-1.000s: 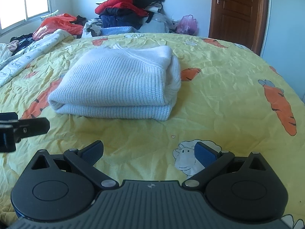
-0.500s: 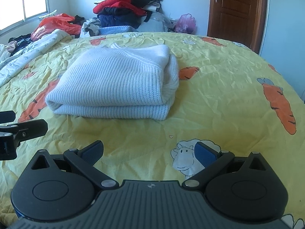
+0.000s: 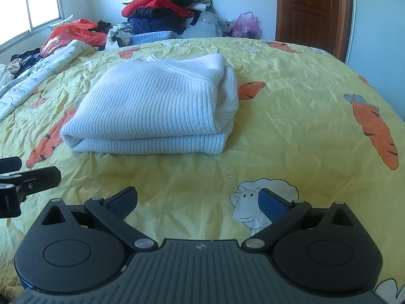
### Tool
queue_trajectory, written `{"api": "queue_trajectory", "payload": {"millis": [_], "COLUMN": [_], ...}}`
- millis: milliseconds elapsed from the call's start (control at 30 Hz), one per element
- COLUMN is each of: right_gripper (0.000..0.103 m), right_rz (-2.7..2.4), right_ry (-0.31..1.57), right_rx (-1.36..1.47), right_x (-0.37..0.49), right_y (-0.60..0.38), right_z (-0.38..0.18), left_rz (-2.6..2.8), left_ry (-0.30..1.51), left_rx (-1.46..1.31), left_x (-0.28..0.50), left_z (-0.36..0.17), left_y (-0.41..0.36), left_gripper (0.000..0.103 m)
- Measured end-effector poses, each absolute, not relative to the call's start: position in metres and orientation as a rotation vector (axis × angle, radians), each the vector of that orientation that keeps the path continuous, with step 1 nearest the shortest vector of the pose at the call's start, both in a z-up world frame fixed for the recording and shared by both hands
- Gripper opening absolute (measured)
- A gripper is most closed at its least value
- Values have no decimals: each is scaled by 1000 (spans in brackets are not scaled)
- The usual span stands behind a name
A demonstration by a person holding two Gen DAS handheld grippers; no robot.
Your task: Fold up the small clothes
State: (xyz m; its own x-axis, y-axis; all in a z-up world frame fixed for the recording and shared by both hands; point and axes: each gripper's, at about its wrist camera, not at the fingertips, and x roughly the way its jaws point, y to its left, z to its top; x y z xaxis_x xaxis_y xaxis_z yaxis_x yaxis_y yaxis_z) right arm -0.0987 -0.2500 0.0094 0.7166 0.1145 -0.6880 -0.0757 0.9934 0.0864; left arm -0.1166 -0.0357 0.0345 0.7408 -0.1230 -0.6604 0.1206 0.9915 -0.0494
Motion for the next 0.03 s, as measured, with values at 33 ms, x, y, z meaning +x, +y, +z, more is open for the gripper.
{"api": "queue_trajectory", "payload": {"millis": [33], "right_gripper": [103], "right_rz": [105], "right_ry": [765], "right_rx": [54], "right_x": [-99], "right_y": [-250], "right_z": [9], "left_rz": [-113], "left_ry": [723], "left_rx": [-5], "left_x": [-115], "left_z": [34], "left_y": [-32], "left_gripper": [103]}}
